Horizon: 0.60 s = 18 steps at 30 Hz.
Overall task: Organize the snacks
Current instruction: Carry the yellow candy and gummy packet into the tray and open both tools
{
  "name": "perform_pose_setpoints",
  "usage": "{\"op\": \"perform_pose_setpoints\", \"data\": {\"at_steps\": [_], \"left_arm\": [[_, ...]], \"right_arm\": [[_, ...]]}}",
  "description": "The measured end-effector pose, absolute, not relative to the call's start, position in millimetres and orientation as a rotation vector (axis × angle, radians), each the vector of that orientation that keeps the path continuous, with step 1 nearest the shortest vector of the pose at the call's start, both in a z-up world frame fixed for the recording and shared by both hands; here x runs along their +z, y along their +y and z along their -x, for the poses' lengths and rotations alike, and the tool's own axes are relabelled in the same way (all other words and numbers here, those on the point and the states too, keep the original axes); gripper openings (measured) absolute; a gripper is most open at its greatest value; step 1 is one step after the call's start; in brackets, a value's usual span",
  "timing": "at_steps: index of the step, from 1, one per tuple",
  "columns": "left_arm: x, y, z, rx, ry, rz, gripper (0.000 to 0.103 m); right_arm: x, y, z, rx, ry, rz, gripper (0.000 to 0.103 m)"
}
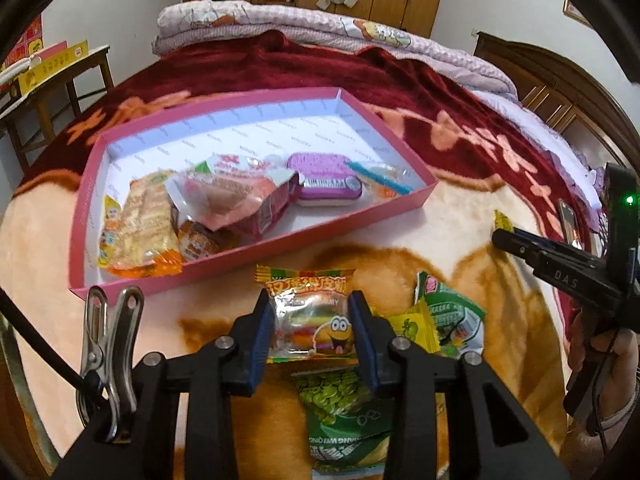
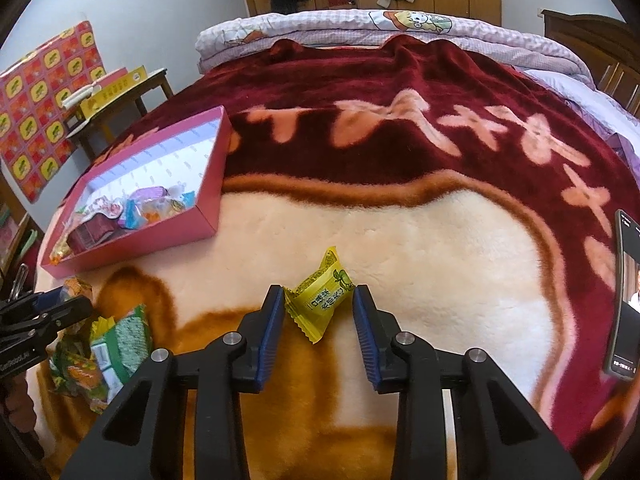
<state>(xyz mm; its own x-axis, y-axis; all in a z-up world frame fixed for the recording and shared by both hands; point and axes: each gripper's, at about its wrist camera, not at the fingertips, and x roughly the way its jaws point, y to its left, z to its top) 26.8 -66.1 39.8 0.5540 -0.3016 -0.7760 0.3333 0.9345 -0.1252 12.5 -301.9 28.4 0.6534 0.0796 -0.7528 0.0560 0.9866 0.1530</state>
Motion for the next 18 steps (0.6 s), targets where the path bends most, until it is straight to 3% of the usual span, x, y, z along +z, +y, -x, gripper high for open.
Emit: {"op": "perform_pose_setpoints", "data": {"at_steps": [18], "left_arm": [[69,-33,-31,-0.291,0.799,-0.006,0.039]], "right_arm": [[59,-255,-22,0.158,0.795,-0.108,0.035]]}}
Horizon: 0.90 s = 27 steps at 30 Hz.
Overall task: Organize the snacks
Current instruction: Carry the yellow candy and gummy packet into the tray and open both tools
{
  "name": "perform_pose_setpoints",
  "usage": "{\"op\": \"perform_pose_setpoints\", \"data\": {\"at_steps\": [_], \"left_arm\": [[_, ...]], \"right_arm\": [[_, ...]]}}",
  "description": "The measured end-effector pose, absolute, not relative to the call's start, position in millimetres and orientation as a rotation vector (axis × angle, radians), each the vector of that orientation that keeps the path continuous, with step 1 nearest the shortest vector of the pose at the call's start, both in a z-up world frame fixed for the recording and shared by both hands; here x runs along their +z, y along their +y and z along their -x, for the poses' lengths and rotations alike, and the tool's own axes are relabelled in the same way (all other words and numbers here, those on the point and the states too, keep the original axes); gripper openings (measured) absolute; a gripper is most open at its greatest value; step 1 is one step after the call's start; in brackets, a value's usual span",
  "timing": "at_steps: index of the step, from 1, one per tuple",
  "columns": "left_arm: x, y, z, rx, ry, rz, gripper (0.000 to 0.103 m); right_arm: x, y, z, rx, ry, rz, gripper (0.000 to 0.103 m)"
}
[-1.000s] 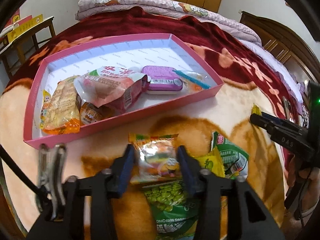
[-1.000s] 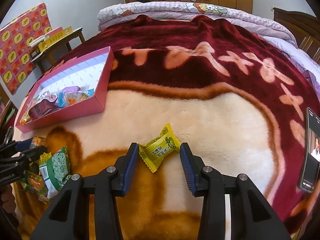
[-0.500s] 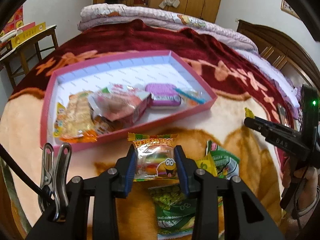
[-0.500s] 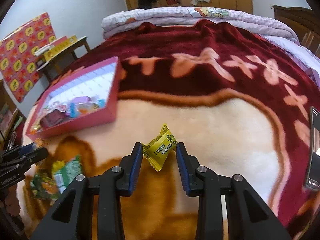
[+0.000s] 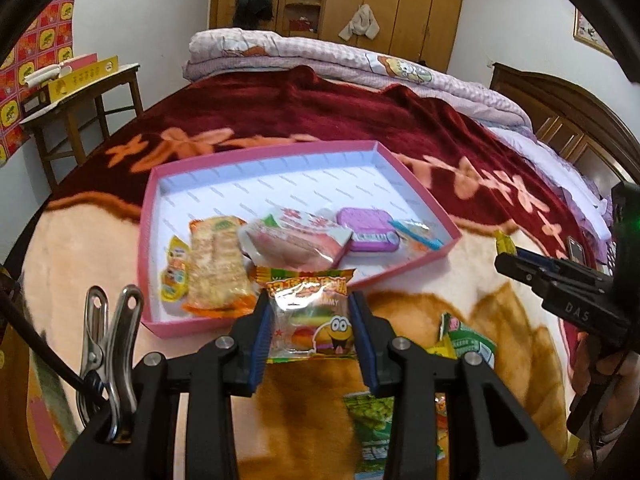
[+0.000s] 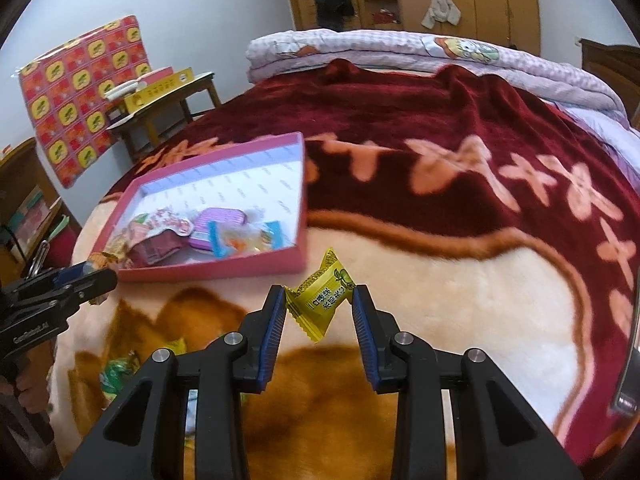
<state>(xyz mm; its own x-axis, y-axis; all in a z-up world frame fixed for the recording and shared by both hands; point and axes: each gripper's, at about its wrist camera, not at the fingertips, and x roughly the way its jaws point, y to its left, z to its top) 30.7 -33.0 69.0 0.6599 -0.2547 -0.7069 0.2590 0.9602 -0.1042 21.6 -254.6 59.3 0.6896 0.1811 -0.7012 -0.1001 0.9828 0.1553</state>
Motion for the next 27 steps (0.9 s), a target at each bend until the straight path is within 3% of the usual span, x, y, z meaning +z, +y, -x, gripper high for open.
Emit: {"op": "perform_pose_setpoints", "data": {"at_steps": [27], "left_arm": [[63,9,-73,-0.145,0.765,0.017,0.039]], "right_arm": [[74,-193,-60,0.313,0.767,-0.061,0.035]]}}
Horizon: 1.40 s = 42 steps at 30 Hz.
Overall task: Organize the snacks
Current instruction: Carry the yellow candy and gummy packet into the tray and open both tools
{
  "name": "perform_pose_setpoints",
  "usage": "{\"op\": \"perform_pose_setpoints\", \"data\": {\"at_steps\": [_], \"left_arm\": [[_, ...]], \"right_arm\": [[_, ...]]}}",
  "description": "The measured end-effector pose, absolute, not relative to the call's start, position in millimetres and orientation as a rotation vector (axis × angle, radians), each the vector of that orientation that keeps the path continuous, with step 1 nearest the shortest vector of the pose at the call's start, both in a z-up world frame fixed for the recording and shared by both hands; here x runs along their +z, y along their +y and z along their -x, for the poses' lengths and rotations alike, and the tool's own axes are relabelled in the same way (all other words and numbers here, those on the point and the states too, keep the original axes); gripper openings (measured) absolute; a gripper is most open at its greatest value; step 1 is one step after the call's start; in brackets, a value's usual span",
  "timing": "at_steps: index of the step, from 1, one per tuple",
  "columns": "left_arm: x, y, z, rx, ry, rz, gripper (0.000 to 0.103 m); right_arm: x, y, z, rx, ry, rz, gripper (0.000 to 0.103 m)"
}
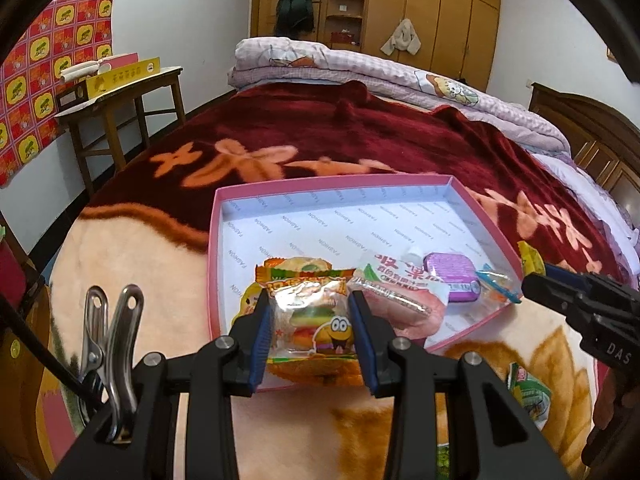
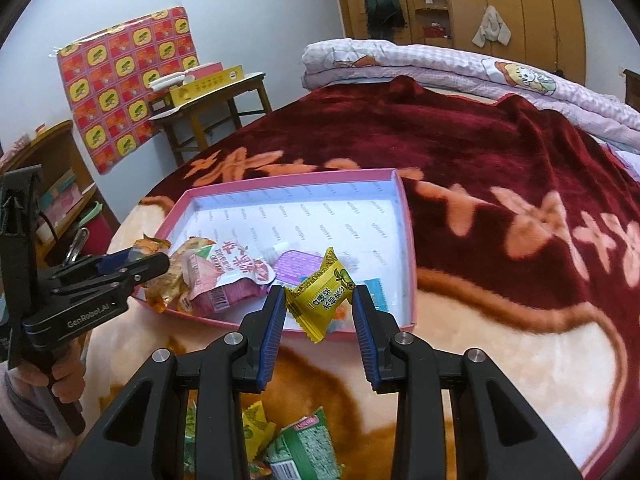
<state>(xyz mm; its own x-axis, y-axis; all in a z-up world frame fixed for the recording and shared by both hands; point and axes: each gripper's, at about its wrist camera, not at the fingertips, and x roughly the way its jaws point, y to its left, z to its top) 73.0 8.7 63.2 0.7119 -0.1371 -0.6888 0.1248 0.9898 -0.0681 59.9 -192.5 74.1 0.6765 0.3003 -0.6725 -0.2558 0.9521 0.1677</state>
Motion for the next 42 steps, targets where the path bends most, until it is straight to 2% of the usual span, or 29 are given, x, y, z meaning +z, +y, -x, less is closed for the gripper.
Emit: {"op": "perform_pose_setpoints", "data": {"at_steps": [18,23,26,42], "left_arm": [[51,12,-87,-0.134,0.798,0.040,0.040],[52,11,-84,-0.127,0.796,0.029,0.044],[54,9,-80,-0.126,0.795,0.021,0.047],[71,5,-53,-0.174,0.793,0.039,0.049]], "right_arm": [[61,-160,-73,0.378,0.802,-0.046,0.035],[59,-159,-75,0.371,0.799,-0.051,0.038],[58,-159,-75,0.363,0.793,-0.045,0.044],[70,-169,-59,0.355,0.765,-0.076,0.045]]}}
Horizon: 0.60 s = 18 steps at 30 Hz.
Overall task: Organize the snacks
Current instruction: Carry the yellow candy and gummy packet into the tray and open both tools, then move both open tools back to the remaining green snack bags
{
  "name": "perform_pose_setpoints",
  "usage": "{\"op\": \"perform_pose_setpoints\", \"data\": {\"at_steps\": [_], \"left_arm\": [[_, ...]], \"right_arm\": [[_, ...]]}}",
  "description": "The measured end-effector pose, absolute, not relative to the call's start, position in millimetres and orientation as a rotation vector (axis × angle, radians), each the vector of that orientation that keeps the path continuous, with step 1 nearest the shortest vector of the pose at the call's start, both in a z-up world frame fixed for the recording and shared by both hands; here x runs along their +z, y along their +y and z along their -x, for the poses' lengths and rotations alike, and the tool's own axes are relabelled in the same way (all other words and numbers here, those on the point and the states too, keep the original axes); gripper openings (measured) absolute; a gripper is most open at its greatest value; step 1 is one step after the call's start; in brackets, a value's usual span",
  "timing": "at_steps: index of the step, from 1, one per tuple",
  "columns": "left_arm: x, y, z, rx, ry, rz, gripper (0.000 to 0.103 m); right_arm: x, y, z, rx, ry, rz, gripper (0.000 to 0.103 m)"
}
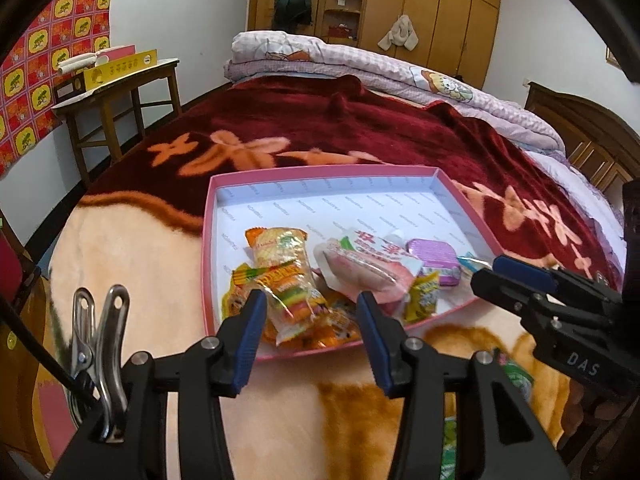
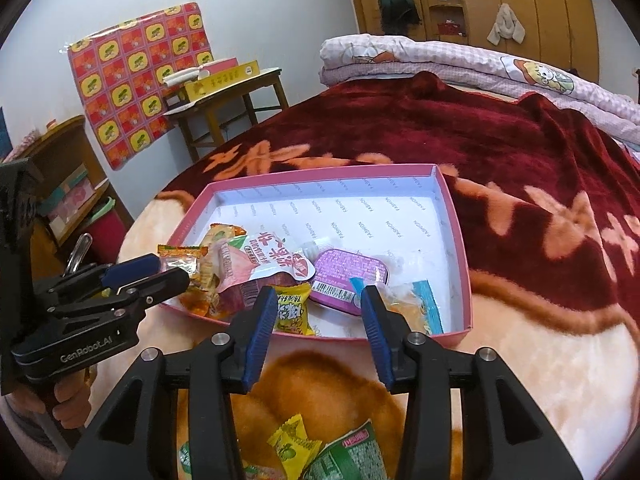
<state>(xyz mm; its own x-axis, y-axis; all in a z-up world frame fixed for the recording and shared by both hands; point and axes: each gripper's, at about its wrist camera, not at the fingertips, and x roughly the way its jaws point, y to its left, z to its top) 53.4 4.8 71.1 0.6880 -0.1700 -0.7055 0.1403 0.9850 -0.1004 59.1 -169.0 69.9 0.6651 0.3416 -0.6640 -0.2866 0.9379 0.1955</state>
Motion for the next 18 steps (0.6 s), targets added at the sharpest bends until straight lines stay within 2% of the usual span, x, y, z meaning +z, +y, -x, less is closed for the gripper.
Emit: {"op": "perform_pose_setpoints", "data": {"at_steps": [18], "left_arm": [[73,-13,-13,-0.238,0.865,0.049,0.049]], "right_arm": [[76,-192,-16,0.323,0.788,-0.118,0.045]]}}
